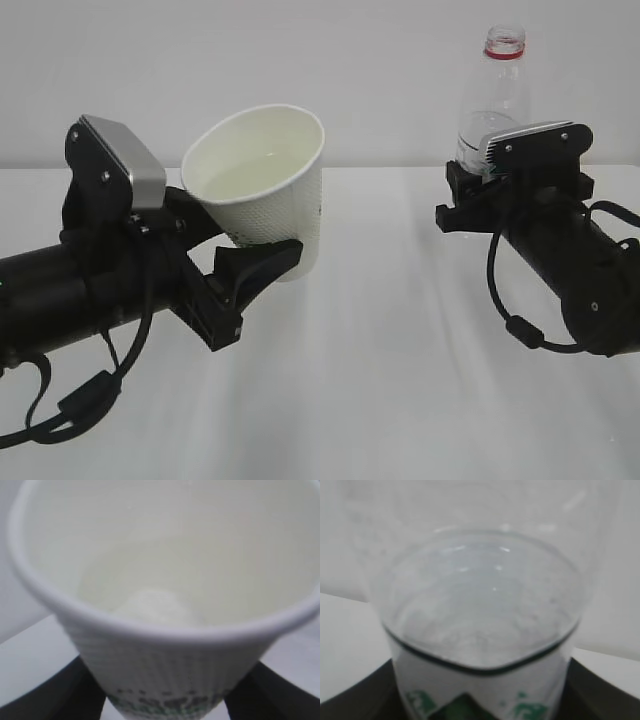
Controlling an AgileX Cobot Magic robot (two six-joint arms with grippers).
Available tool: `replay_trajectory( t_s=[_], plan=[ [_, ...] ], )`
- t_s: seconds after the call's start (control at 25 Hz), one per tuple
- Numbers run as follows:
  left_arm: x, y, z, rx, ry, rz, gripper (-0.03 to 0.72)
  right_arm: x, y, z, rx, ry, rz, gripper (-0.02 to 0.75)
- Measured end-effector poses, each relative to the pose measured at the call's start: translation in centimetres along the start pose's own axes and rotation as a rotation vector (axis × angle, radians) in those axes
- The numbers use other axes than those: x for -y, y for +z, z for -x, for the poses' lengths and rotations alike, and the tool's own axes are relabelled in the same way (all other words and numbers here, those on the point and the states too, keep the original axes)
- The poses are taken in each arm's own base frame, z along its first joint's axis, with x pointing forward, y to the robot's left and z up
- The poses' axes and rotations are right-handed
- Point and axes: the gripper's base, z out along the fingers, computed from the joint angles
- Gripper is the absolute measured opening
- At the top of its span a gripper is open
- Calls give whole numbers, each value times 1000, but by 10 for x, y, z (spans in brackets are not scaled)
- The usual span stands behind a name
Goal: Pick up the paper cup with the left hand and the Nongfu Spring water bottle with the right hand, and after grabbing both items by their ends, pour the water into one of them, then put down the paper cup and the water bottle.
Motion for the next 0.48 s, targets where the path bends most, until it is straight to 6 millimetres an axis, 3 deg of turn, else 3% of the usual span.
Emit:
replay_trajectory(
  t_s=[0.48],
  plan=[
    [-29,-7,-2,-1,-30,114,486,1,0,2,25,0,-6,468]
  ],
)
